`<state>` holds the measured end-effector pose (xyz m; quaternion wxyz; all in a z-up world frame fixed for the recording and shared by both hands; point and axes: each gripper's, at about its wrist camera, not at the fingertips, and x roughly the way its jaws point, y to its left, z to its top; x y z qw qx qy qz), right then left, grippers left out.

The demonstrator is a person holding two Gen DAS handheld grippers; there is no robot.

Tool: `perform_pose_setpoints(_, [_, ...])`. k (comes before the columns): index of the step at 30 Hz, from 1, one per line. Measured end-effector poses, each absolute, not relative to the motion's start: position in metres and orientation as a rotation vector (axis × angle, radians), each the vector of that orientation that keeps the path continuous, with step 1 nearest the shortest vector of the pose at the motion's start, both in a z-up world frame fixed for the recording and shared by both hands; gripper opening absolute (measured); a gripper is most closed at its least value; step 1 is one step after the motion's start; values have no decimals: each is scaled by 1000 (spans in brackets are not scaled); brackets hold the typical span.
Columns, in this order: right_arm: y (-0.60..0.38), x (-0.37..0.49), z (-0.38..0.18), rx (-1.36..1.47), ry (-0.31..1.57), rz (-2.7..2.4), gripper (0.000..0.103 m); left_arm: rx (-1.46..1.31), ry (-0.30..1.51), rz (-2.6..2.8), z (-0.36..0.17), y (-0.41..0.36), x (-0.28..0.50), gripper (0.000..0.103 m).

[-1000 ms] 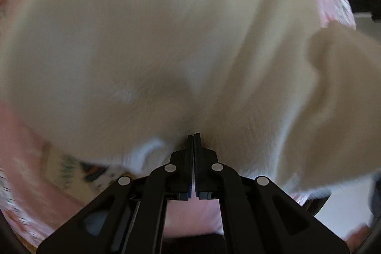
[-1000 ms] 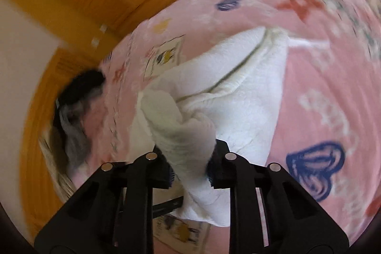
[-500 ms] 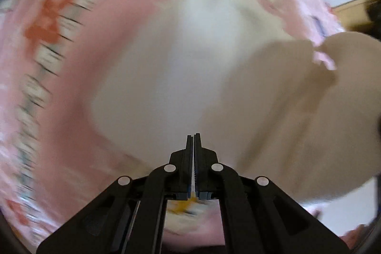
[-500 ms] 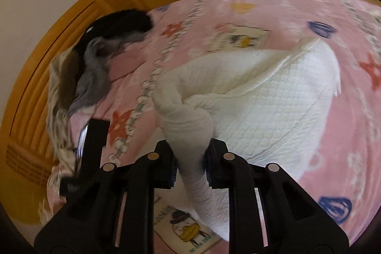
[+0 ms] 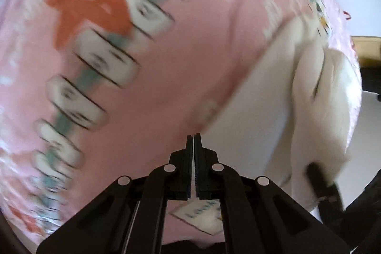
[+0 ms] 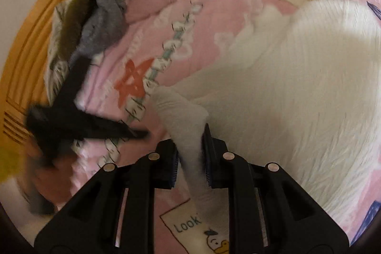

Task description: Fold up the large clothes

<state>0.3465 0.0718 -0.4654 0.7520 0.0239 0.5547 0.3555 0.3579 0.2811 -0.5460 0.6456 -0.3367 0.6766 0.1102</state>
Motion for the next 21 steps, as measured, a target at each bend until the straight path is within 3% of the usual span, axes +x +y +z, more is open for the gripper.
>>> perform_pose_setpoints(6, [70,315,-491,-11,1253,748,18,-664,1494,76,-508,241,426,2])
perform_pose_setpoints(12, [89,320,-508,-16,1248,771,20,-422,1586,-74,-528,180,492,2])
perform_pose_setpoints(13, [84,319,-502,23,1223,760,23,-408,1617,-92,-530,178,484,2])
perform_pose_setpoints(15, [70,313,-485,90,1173,764,37,-339,1718,-113,-561,160,492,2])
perform_pose_setpoints(16, [65,311,-475,121,1154,775,52,-270,1748,-117,-572,151,492,3])
perform_pose_setpoints(21, [21,326,-404,184,1191,767,54,-126,1712,-127,-575,129,487,3])
